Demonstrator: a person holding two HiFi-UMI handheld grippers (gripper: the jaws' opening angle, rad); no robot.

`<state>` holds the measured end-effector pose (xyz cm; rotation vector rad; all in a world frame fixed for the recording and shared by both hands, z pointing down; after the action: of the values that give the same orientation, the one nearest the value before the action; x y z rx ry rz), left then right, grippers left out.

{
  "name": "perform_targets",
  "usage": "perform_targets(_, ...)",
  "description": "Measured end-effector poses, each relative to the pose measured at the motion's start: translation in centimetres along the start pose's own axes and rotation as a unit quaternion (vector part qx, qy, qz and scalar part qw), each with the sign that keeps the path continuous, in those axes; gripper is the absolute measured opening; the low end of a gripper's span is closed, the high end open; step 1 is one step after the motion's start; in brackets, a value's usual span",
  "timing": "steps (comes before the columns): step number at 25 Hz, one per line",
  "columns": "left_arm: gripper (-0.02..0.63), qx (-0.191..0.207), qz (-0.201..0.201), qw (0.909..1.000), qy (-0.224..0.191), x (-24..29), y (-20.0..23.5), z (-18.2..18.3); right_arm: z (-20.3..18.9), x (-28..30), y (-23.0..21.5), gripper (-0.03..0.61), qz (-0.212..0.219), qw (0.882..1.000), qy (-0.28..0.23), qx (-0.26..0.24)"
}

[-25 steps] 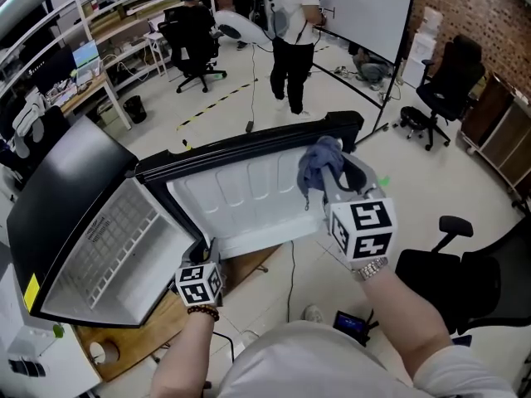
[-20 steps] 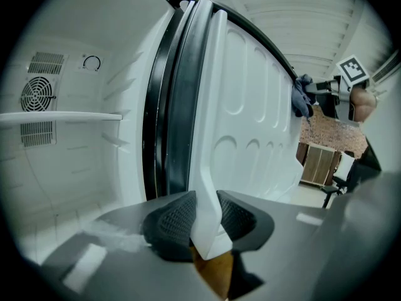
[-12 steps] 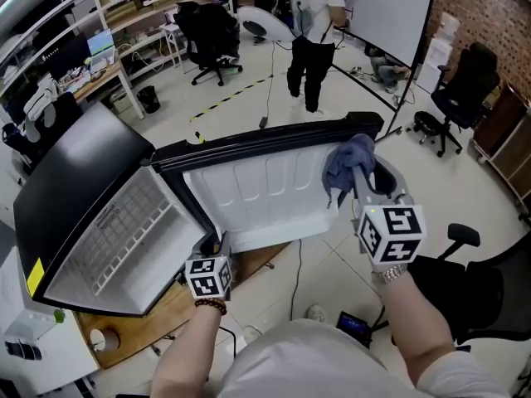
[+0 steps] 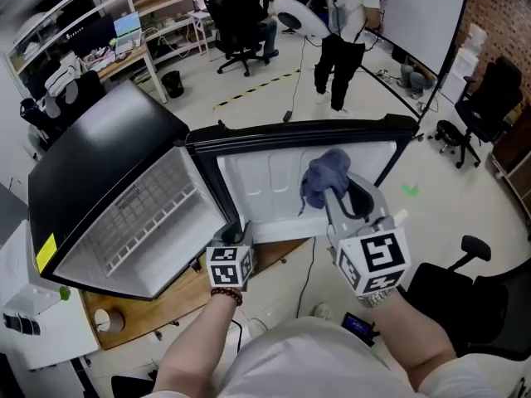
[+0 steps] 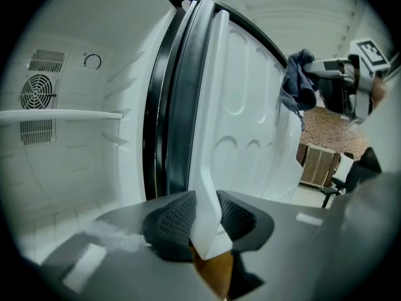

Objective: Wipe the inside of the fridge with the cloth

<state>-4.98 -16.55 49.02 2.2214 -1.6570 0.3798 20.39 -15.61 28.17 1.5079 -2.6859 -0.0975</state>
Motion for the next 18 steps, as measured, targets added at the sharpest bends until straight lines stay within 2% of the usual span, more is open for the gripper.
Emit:
perform_targets(4,0.106,-0.003,-0.008,1.0,0.0,-0.1,0.0,-0.1,-0.6,3.0,6.2,0.098,0.086,0.996,0.008,-0.018)
perform_targets(8,0.107,-0.003,-0.018,0.9998,0.0,0.2,-0.4,0.0,-1.2,5.7,9.9,0.099,0.134,0.991,0.025,-0.012)
perform_targets(12,0.107,0.002,-0.024,0.9997,0.004,-0.4,-0.1,-0.5,-1.9,7.3,12.8,0.099,0.151,0.988,0.037,-0.017)
perform_targets(18,0.107,0.004,-0.026,0.9996,0.01,-0.4,0.1,-0.9,-2.8,8.7,14.0,0.099,0.136,0.989,0.044,-0.028)
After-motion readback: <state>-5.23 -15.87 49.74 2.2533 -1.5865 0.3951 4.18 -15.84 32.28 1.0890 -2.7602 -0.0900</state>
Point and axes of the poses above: the fingertips, and each gripper's own axes: x forward along the fingers, y to its left, z out of its top, the point moved 9 cm from there along -x, backward along the fingers, and after that the axes turned 1 degree about x, right-handed, at the moved point
